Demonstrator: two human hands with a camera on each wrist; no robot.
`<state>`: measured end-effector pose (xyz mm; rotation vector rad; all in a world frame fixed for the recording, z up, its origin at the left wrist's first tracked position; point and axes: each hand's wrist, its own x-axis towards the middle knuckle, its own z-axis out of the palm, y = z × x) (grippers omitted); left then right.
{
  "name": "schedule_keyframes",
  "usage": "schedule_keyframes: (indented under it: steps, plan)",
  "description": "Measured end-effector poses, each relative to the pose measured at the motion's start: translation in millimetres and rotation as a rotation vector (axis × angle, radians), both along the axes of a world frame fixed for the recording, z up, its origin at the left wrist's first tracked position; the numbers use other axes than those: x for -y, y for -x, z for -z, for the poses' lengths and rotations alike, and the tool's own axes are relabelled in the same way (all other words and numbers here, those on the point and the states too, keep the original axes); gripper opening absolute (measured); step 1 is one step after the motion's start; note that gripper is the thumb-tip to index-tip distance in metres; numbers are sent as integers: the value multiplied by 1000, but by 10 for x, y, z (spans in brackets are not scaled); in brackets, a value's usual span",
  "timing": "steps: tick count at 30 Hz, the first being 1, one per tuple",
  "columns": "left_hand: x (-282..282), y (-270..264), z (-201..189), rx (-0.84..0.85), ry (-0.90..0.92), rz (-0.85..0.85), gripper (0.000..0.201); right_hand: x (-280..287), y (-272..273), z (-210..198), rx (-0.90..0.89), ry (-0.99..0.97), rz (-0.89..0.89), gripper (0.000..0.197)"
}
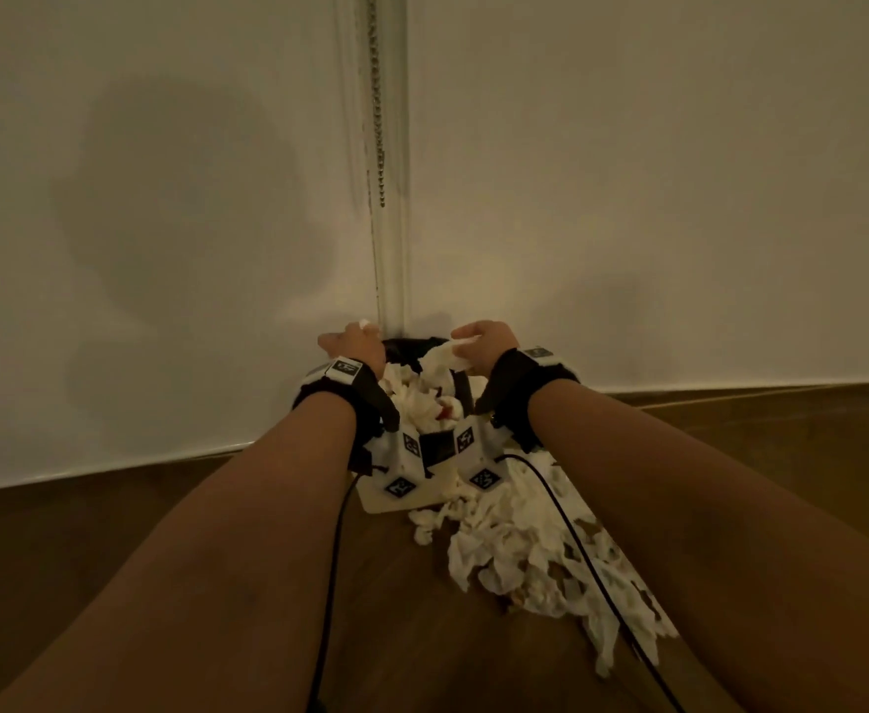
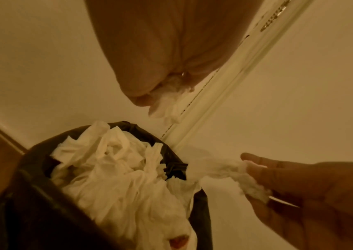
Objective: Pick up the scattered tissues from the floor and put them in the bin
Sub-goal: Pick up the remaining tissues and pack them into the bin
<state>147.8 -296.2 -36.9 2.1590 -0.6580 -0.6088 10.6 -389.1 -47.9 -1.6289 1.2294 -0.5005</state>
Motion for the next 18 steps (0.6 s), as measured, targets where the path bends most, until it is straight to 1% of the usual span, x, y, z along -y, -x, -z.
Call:
schedule_keyframes:
  steps: [1, 3, 5, 6, 8, 10, 12, 15, 16, 18]
  plan:
    - [55, -56, 50, 82, -6, 70, 36, 53, -58, 60, -24, 31, 7, 13]
    - [156, -120, 146, 218, -21, 133, 34, 145, -173, 163, -70, 45, 4, 5]
    - [228, -138, 231, 267, -9, 164, 30, 232, -268, 277, -136, 34, -18, 9]
    - [241, -120, 276, 286, 3, 177, 28, 253, -300, 320, -159, 25, -30, 17]
    - [289, -154, 413, 301, -33, 197, 25, 285, -355, 404, -177, 16, -62, 31]
    - [343, -189, 513, 280, -121, 210, 25, 285, -382, 455, -242, 47, -116, 36]
    - [409, -199, 558, 287, -280, 267, 27, 244, -406, 459, -299, 80, -180, 38]
    - [506, -202, 691, 291, -581, 417, 49, 129, -406, 370, -423, 137, -349, 40]
    - [514, -183, 746, 337, -642, 468, 55, 100, -391, 349, -467, 157, -408, 41]
    - [473, -126, 865, 513, -700, 546, 62, 79, -322, 306, -500, 135, -469, 40]
